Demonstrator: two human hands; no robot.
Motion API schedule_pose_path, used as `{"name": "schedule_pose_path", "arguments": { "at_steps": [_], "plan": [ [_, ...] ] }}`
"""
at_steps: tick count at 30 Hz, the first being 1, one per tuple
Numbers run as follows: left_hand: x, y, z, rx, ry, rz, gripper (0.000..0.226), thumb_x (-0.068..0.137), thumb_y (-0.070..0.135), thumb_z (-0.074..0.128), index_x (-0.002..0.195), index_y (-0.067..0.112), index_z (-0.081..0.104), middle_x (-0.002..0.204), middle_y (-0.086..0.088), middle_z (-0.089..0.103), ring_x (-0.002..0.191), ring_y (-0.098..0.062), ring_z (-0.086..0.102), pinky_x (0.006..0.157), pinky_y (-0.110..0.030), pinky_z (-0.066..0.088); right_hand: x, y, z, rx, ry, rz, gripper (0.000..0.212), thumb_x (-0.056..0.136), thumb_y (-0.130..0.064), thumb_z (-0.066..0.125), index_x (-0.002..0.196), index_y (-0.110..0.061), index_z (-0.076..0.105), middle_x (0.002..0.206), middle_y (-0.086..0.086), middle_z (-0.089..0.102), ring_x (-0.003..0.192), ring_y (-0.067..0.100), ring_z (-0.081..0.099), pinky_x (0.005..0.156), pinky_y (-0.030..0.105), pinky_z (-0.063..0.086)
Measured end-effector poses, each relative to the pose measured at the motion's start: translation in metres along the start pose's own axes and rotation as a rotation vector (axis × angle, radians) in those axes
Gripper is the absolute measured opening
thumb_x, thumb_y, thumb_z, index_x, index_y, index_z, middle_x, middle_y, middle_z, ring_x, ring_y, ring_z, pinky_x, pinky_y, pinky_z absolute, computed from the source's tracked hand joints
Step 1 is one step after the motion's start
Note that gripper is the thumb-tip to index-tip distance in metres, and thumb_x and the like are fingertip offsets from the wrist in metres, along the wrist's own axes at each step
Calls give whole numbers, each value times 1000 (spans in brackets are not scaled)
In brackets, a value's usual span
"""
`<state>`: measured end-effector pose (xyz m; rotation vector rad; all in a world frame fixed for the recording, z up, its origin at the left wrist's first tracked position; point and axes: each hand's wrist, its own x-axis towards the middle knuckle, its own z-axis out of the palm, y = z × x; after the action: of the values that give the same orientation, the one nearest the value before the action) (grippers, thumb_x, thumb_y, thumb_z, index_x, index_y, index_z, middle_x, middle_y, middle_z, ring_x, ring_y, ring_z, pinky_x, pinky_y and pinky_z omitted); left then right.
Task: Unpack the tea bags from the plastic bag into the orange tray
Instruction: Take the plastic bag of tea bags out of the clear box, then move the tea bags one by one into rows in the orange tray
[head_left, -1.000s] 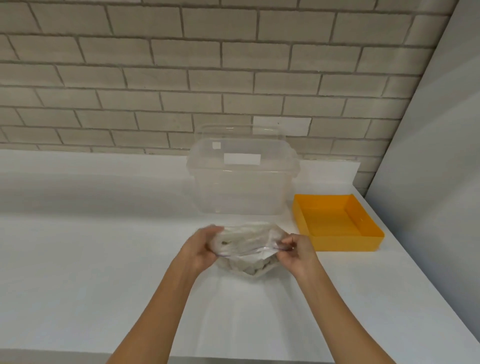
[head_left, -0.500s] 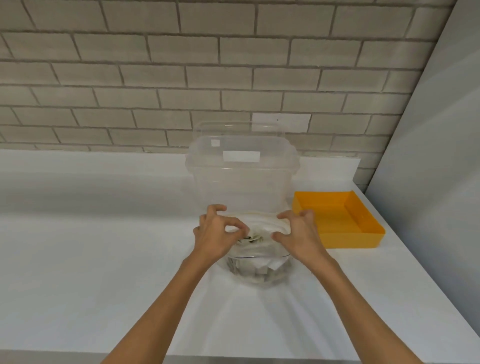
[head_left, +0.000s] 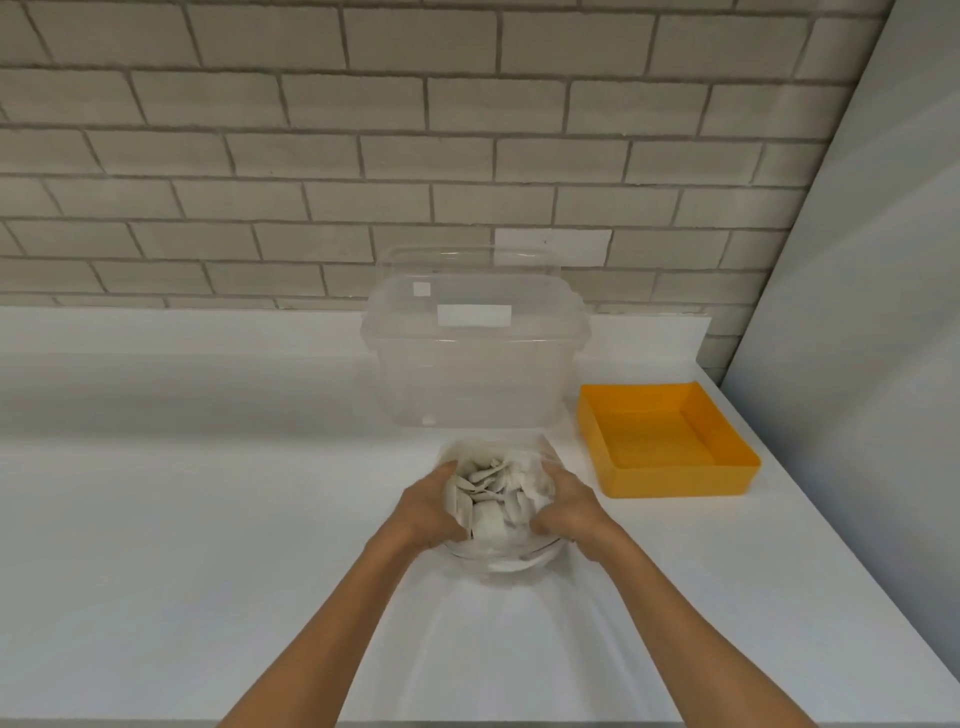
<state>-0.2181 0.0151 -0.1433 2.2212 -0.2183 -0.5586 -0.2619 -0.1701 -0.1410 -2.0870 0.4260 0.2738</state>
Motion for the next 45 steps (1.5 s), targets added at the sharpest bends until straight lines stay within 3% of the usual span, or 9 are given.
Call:
{"name": "schedule_pose_path", "arguments": {
  "at_steps": [10, 15, 19, 22, 28, 32, 38, 42, 45],
  "plan": [
    [14, -12, -14, -27, 0, -8, 91, 56, 6, 81, 138, 19, 45, 131, -2, 49, 122, -23, 49, 98, -36, 48, 10, 0, -2, -22, -19, 5, 82, 75, 12, 58, 148, -15, 32, 149, 7, 38, 136, 28, 37, 103, 35, 43],
    [22, -12, -21, 226, -95, -105, 60, 71, 19, 75, 125, 9, 51, 111, -3, 57, 100, -19, 57, 85, -28, 50, 12, -16, -6, -198, -161, 78, 70, 80, 2, 62, 142, -22, 43, 126, 7, 54, 104, 24, 55, 74, 30, 49],
    [20, -7, -34, 472, -124, -84, 75, 69, 30, 78, 134, 19, 42, 132, -7, 29, 106, -24, 52, 95, -35, 50, 10, -29, -27, -319, -284, 62, 76, 79, -21, 77, 145, -18, 39, 147, 3, 37, 133, 26, 38, 96, 31, 39],
    [20, -3, -42, 369, -134, 29, 78, 67, 26, 80, 134, 30, 42, 132, -3, 30, 113, -24, 49, 97, -37, 48, 15, -34, -31, -102, -150, -99, 51, 80, -24, 74, 128, -19, 59, 144, 1, 41, 132, 19, 40, 94, 24, 34],
    [24, -3, -34, 406, -239, 18, 104, 72, 23, 75, 149, 39, 6, 143, -10, 30, 128, -30, 41, 103, -43, 44, 35, -23, -10, 204, -223, -9, 50, 87, -5, 49, 135, -19, 53, 127, 8, 54, 121, 24, 49, 103, 32, 41],
    [24, -8, -24, 360, -200, 63, 102, 72, 23, 77, 149, 30, 11, 138, -11, 31, 125, -30, 44, 100, -39, 46, 37, -21, -8, 384, -227, 70, 25, 82, -6, 52, 89, -12, 75, 123, 7, 58, 123, 24, 46, 106, 35, 38],
    [34, -16, -39, 37, -55, 187, 85, 46, 25, 86, 124, 33, 52, 121, -5, 53, 114, -23, 56, 96, -38, 51, 44, -28, -18, 461, -221, 47, 50, 79, 10, 36, 109, -12, 69, 124, 15, 63, 119, 30, 56, 105, 39, 43],
    [27, -39, -42, 103, -128, 49, 79, 74, 38, 79, 140, 42, 36, 135, -8, 31, 131, -27, 35, 109, -36, 36, 39, -16, -9, 142, -122, -24, 46, 90, 1, 42, 117, -27, 65, 134, 3, 56, 103, 17, 53, 70, 21, 43],
    [20, -47, -49, 20, -216, -7, 100, 60, 55, 80, 144, 47, 26, 141, -5, 23, 137, -26, 27, 111, -37, 33, 30, -8, -13, 94, -140, -83, 36, 91, -40, 61, 126, -41, 56, 139, -9, 47, 124, 17, 45, 94, 37, 47]
  ]
}}
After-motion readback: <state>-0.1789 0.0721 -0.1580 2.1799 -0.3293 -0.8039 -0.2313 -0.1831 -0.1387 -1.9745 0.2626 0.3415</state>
